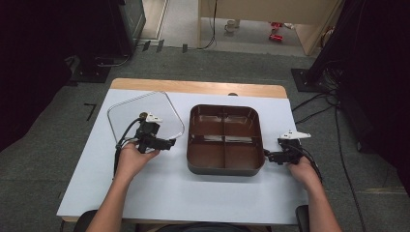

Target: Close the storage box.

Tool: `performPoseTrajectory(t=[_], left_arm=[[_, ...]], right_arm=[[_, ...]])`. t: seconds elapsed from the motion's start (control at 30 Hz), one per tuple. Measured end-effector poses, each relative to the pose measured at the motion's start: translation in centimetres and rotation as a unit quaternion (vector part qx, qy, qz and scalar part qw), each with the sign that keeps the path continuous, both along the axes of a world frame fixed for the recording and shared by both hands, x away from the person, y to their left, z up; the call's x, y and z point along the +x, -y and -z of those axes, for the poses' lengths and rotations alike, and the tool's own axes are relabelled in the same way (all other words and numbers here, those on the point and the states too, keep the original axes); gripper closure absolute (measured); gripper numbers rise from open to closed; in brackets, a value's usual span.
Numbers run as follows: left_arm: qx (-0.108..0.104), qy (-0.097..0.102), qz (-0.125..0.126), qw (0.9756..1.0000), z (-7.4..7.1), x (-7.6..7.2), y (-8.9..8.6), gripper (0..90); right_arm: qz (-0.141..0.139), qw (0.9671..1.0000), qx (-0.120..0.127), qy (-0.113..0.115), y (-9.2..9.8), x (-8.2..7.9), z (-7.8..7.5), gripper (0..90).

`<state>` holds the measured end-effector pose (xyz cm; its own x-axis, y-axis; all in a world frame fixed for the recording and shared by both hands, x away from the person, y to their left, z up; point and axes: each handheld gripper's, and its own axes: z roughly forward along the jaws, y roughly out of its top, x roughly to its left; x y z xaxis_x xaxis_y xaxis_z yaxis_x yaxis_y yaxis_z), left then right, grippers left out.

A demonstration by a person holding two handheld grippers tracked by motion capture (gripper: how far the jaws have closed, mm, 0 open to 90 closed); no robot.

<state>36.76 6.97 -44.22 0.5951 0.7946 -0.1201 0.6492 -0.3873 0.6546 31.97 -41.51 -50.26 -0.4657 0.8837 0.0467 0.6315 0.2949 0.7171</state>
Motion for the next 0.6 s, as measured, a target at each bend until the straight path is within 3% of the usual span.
performPoseTrajectory(t=[0.23, 0.43, 0.6], left_arm=[[-0.004, 0.002, -0.017, 0.9998, -0.3, 1.6, -1.2, 15.3], [-0.010, 0.005, -0.019, 0.9997, -0.3, 2.8, -1.9, 18.2], [-0.010, 0.001, -0.031, 0.9995, -0.4, 4.1, -2.4, 20.8]], right_arm=[[-0.007, 1.0000, -0.002, 0.002, 0.4, 0.0, -0.1, 14.9], [0.034, 0.9994, -0.001, 0.005, 1.2, 0.1, 0.0, 13.6], [0.037, 0.9993, -0.006, 0.005, 1.1, 0.2, 0.1, 12.3]])
